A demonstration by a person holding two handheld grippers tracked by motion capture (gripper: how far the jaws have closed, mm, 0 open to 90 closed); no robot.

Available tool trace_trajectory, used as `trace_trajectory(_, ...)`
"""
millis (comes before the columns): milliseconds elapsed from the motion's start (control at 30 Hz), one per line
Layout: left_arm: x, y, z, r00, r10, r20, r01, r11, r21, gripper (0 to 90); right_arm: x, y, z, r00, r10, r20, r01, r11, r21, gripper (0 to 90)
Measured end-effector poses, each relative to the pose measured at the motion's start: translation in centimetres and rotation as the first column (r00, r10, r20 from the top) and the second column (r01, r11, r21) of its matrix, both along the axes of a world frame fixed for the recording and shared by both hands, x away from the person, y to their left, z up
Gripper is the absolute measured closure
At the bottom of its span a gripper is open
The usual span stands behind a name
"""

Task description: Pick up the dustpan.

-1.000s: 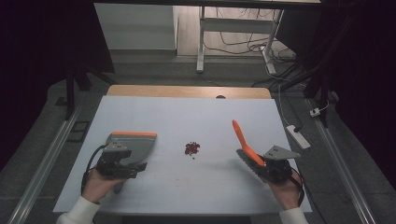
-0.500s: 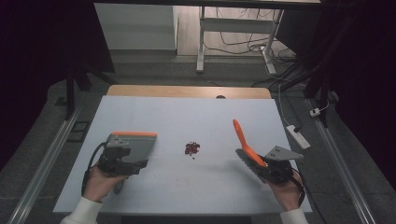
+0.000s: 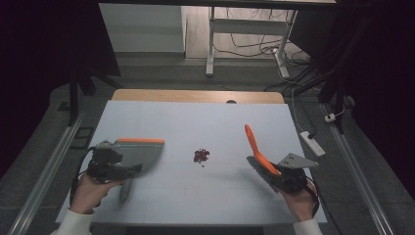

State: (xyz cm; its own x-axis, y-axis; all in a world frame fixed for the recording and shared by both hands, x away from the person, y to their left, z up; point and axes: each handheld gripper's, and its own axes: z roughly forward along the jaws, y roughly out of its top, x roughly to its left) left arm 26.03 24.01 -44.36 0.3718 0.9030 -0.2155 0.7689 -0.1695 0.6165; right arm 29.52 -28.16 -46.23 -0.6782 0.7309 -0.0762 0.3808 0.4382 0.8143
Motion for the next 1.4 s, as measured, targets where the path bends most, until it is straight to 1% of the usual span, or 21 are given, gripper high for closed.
trace_trajectory(33,-0.1,0.3,-0.1,0.9999,0.013,-0.007,-0.013,0.9999,0.002,15.5,0.0,0.0,0.0,1.0000,0.000,0.000,0.000,1.000,-0.001,70.1)
trace_trajectory(67,-0.2,1.0,-0.3,0.9991,0.035,-0.024,-0.035,0.9994,0.000,15.2,0.1,0.1,0.0,1.0000,0.001,-0.001,-0.001,1.000,-0.003,70.1)
trace_trajectory(133,-0.3,1.5,-0.6,0.9975,0.057,-0.042,-0.057,0.9984,-0.005,14.8,0.1,0.1,-0.1,1.0000,0.001,-0.001,-0.001,1.000,-0.007,70.1)
trace_trajectory(233,-0.6,1.8,-1.2,0.9930,0.091,-0.075,-0.091,0.9958,0.014,11.9,0.3,0.2,-0.2,1.0000,0.000,-0.005,-0.001,1.000,-0.008,70.1)
trace_trajectory(333,-0.6,1.5,-2.2,0.9892,0.092,-0.114,-0.090,0.9957,0.018,10.8,0.3,0.4,-0.3,0.9999,0.003,-0.012,-0.003,1.000,-0.008,70.1)
trace_trajectory(367,-0.6,1.5,-2.2,0.9892,0.092,-0.114,-0.090,0.9957,0.018,10.6,0.3,0.4,-0.3,0.9999,0.006,-0.013,-0.006,1.000,-0.011,70.1)
trace_trajectory(400,-0.3,1.2,-3.0,0.9854,0.089,-0.145,-0.088,0.9961,0.011,10.0,0.3,0.5,-0.4,0.9999,0.006,-0.015,-0.007,1.000,-0.012,70.1)
trace_trajectory(433,-0.3,1.2,-3.0,0.9854,0.089,-0.145,-0.088,0.9961,0.011,9.6,0.3,0.5,-0.4,0.9999,0.007,-0.014,-0.007,1.000,-0.014,70.1)
trace_trajectory(467,-0.2,1.1,-3.4,0.9830,0.091,-0.160,-0.091,0.9958,0.007,8.1,0.3,0.6,-0.4,0.9999,0.006,-0.015,-0.006,1.000,-0.015,70.0)
trace_trajectory(500,0.1,1.0,-4.1,0.9782,0.109,-0.177,-0.109,0.9940,0.006,6.3,0.2,0.6,-0.4,0.9999,0.005,-0.016,-0.006,1.000,-0.016,70.1)
trace_trajectory(567,0.3,1.0,-4.7,0.9754,0.105,-0.194,-0.107,0.9942,0.001,6.4,0.3,0.6,-0.4,0.9999,0.003,-0.016,-0.003,1.000,-0.018,70.1)
trace_trajectory(600,0.3,1.0,-4.7,0.9754,0.105,-0.194,-0.107,0.9942,0.001,6.5,0.3,0.6,-0.4,0.9999,0.001,-0.015,-0.002,1.000,-0.019,70.1)
trace_trajectory(667,0.5,0.9,-5.4,0.9724,0.104,-0.209,-0.105,0.9944,0.005,7.0,0.3,0.6,-0.5,0.9998,-0.002,-0.019,0.002,1.000,-0.019,70.1)
trace_trajectory(700,0.5,0.9,-5.4,0.9724,0.104,-0.209,-0.105,0.9944,0.005,7.1,0.3,0.6,-0.5,0.9998,-0.002,-0.021,0.002,1.000,-0.020,70.0)
trace_trajectory(767,0.7,0.8,-5.8,0.9702,0.112,-0.215,-0.110,0.9937,0.021,7.6,0.3,0.6,-0.6,0.9998,0.000,-0.021,0.000,1.000,-0.026,70.1)
trace_trajectory(933,1.0,0.6,-6.4,0.9663,0.123,-0.226,-0.121,0.9924,0.024,10.4,0.3,0.8,-0.6,0.9998,0.004,-0.019,-0.004,0.999,-0.032,70.0)
trace_trajectory(1067,1.3,0.6,-7.0,0.9601,0.129,-0.248,-0.130,0.9914,0.013,14.3,0.3,0.8,-0.6,0.9997,0.001,-0.023,-0.002,1.000,-0.032,70.1)
trace_trajectory(1133,1.4,0.6,-7.1,0.9595,0.133,-0.248,-0.135,0.9908,0.009,15.7,0.3,0.8,-0.7,0.9997,0.003,-0.024,-0.004,0.999,-0.035,70.1)
trace_trajectory(1167,1.5,0.6,-7.4,0.9588,0.138,-0.248,-0.143,0.9897,0.000,16.8,0.3,0.8,-0.7,0.9997,0.004,-0.023,-0.005,0.999,-0.039,70.1)
trace_trajectory(1267,1.6,0.5,-7.5,0.9602,0.138,-0.243,-0.145,0.9894,-0.011,17.9,0.3,0.8,-0.7,0.9997,0.005,-0.024,-0.006,0.999,-0.044,70.1)
trace_trajectory(1400,1.8,0.5,-7.7,0.9585,0.156,-0.239,-0.169,0.9850,-0.036,24.2,0.2,0.7,-0.6,0.9998,0.001,-0.018,-0.002,0.999,-0.043,70.0)
